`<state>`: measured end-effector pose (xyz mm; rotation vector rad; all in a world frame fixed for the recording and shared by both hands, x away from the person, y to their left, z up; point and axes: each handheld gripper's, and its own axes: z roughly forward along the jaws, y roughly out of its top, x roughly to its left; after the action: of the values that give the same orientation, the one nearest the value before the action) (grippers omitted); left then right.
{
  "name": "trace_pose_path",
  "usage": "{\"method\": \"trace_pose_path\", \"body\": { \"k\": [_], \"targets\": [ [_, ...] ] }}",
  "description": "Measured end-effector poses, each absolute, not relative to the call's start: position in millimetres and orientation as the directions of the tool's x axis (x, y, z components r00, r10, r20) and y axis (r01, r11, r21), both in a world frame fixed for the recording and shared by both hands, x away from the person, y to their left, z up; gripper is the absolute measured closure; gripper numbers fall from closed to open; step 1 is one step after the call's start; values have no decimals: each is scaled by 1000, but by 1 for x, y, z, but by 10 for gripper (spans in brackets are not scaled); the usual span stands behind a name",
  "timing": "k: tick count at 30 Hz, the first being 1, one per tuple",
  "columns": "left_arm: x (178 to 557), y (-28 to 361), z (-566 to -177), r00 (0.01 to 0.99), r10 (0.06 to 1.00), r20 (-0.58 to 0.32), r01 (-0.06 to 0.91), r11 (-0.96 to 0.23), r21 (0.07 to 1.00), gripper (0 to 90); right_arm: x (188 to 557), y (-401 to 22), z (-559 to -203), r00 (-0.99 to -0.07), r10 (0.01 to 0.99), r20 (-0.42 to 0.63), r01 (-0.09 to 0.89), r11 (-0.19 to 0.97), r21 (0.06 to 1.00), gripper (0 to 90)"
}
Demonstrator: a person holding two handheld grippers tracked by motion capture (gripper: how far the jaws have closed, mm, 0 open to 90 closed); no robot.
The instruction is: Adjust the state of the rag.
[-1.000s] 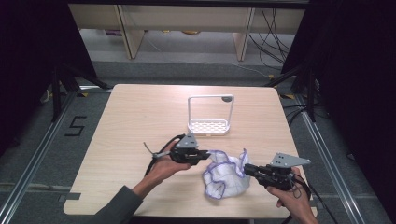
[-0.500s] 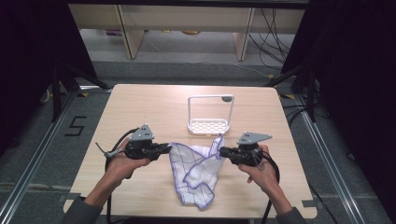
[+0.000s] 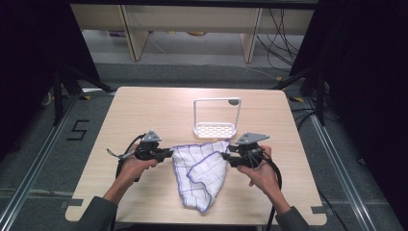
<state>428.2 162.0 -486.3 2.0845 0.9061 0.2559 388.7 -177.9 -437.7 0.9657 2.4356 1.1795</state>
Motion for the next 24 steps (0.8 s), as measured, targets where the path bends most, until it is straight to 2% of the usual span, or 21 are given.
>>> {"method": "trace_pose_path", "body": {
  "k": [1, 4, 14, 15, 16, 17, 18, 22, 24],
  "targets": [
    [428, 160, -488, 718, 684, -134, 514, -390, 764, 829, 375, -162, -436, -774, 630, 58, 436, 465, 771, 551],
    [428, 161, -488, 726, 676, -125, 511, -410, 756, 824, 364, -137, -440, -819, 572, 53, 407, 513, 756, 539],
    [429, 161, -491, 724, 677, -133, 518, -407, 752, 821, 355, -85, -476, -878, 478, -8, 356, 666, 656, 545],
    [429, 159, -492, 719, 680, -144, 520, -389, 761, 821, 357, -83, -481, -886, 462, -39, 331, 689, 645, 571],
    [430, 161, -492, 731, 671, -125, 514, -422, 747, 821, 357, -81, -485, -875, 482, -45, 359, 707, 610, 653],
    [430, 161, -492, 731, 670, -125, 515, -423, 745, 821, 360, -81, -489, -883, 463, -80, 326, 725, 607, 727],
    [430, 161, -492, 728, 674, -122, 513, -419, 749, 823, 360, -84, -488, -874, 483, -61, 353, 715, 603, 828],
    [430, 164, -492, 731, 671, -122, 513, -423, 747, 826, 360, -104, -469, -882, 459, -111, 277, 693, 665, 854],
    [429, 165, -491, 709, 694, -125, 519, -394, 758, 828, 358, -115, -459, -873, 479, -85, 294, 659, 693, 855]
  ]
}}
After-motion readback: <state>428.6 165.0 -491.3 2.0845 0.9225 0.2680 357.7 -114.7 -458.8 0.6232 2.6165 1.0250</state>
